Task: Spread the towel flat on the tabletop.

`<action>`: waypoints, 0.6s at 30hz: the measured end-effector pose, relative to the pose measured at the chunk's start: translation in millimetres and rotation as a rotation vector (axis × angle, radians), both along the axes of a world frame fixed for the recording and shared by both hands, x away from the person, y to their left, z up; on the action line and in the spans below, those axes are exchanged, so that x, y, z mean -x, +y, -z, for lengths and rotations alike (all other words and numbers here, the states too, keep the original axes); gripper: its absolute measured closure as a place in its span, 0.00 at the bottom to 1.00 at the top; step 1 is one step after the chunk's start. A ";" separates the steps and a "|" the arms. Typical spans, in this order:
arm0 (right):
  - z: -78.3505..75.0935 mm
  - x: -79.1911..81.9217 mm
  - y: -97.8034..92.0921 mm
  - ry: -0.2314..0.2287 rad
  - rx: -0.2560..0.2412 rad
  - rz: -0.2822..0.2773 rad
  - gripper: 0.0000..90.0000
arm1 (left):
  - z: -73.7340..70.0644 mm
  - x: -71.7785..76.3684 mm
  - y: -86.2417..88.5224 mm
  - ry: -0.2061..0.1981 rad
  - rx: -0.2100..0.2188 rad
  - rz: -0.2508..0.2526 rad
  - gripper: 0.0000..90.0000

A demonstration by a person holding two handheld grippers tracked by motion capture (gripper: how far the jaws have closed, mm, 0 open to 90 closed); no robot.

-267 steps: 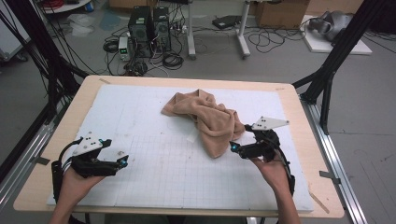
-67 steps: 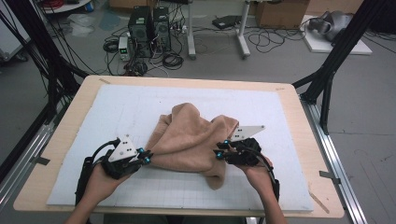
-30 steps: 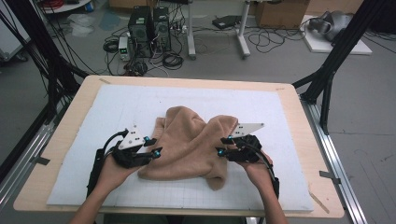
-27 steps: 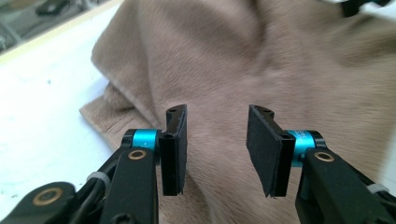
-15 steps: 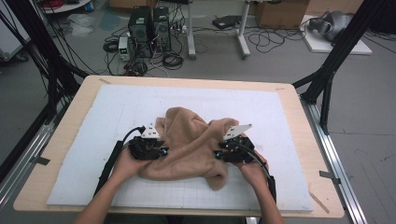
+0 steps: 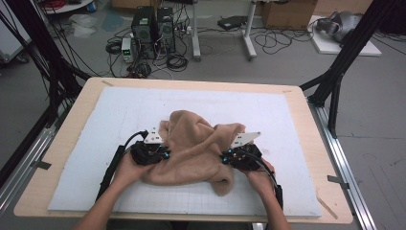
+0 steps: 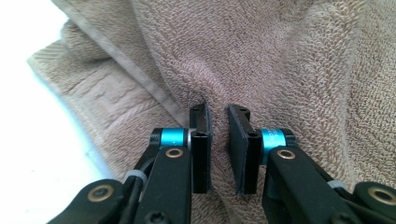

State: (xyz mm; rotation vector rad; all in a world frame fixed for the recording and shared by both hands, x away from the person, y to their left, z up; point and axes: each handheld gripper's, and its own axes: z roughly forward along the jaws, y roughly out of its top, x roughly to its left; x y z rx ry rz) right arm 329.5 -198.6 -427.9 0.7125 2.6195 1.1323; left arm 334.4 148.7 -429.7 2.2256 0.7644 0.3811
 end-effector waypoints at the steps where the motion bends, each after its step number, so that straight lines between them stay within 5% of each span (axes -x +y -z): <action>1: -1.0 0.7 -0.8 -0.004 -0.004 -0.002 0.92 | -1.1 0.8 1.1 -0.005 0.002 -0.002 0.89; 10: -14.8 9.8 -1.6 -0.016 -0.011 -0.033 0.92 | -18.7 19.4 18.3 -0.063 0.029 -0.006 0.90; 18: -25.8 29.7 -3.0 -0.027 -0.068 -0.069 0.92 | -27.1 46.2 30.5 -0.105 0.068 0.000 0.89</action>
